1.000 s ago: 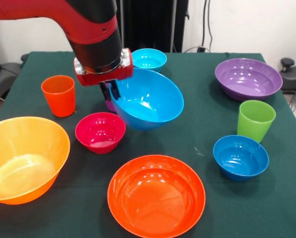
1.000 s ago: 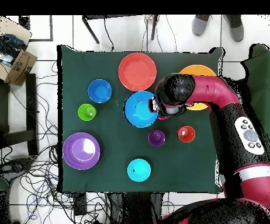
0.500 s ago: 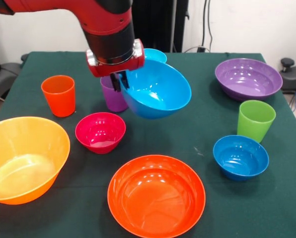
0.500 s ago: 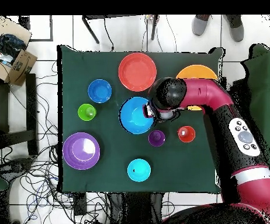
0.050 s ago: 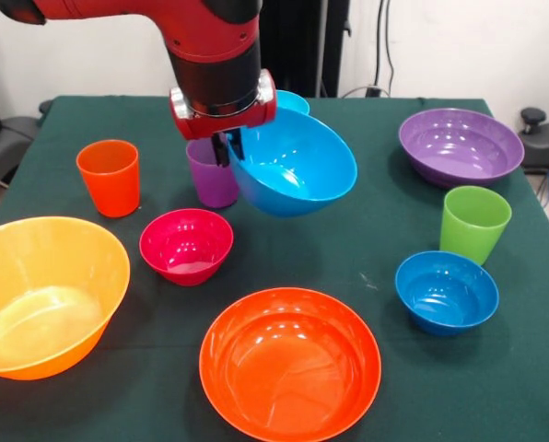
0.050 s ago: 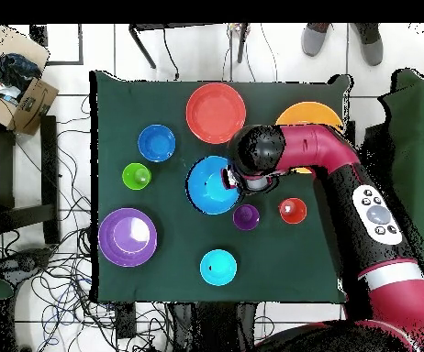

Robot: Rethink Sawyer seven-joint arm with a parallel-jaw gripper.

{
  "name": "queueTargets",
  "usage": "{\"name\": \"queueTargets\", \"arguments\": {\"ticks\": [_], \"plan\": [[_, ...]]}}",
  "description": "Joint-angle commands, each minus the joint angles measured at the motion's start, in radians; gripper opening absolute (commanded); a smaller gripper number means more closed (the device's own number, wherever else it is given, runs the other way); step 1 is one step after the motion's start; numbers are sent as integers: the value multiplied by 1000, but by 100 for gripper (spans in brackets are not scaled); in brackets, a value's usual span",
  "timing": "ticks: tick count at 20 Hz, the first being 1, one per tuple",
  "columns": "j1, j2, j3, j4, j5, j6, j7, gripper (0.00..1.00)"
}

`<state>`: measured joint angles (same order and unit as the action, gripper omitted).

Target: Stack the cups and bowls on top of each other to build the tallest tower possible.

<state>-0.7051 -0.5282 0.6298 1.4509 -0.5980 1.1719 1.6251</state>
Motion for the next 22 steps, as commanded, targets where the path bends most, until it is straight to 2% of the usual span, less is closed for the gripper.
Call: {"name": "queueTargets", "arguments": {"ticks": [1,10,22], "plan": [[25,6,24,31,-87,-10,-280,0],[12,18,31,30,-114,-34,-294,0],[-13,-18,39,158,-115,-119,-225,0]]}}
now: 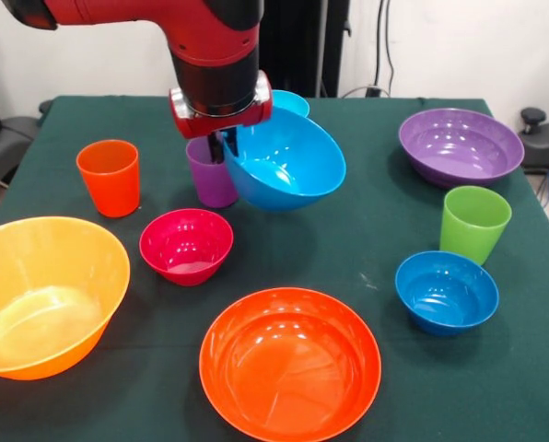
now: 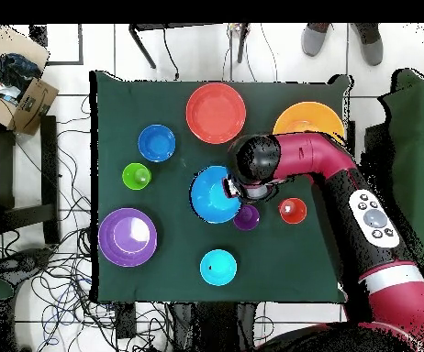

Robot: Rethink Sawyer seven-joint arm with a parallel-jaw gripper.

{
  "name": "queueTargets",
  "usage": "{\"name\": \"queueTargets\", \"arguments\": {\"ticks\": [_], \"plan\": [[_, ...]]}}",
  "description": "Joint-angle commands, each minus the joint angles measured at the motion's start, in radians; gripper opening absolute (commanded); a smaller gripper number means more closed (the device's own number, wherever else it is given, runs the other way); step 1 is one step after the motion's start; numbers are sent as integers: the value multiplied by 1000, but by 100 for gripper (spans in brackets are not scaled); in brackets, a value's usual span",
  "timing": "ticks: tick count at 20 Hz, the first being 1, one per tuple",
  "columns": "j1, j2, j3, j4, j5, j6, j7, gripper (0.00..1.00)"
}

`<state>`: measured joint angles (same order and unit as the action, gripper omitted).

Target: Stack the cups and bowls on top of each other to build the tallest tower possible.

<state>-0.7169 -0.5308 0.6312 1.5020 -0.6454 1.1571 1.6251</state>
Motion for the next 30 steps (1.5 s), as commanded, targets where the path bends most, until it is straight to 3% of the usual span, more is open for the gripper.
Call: {"name": "queueTargets", "arguments": {"ticks": [1,17,30], "plan": [[-3,-19,38,118,-68,-112,-220,0],[34,-43,37,242,-79,-217,-140,0],[121,-116,17,396,-55,-341,27,0]]}}
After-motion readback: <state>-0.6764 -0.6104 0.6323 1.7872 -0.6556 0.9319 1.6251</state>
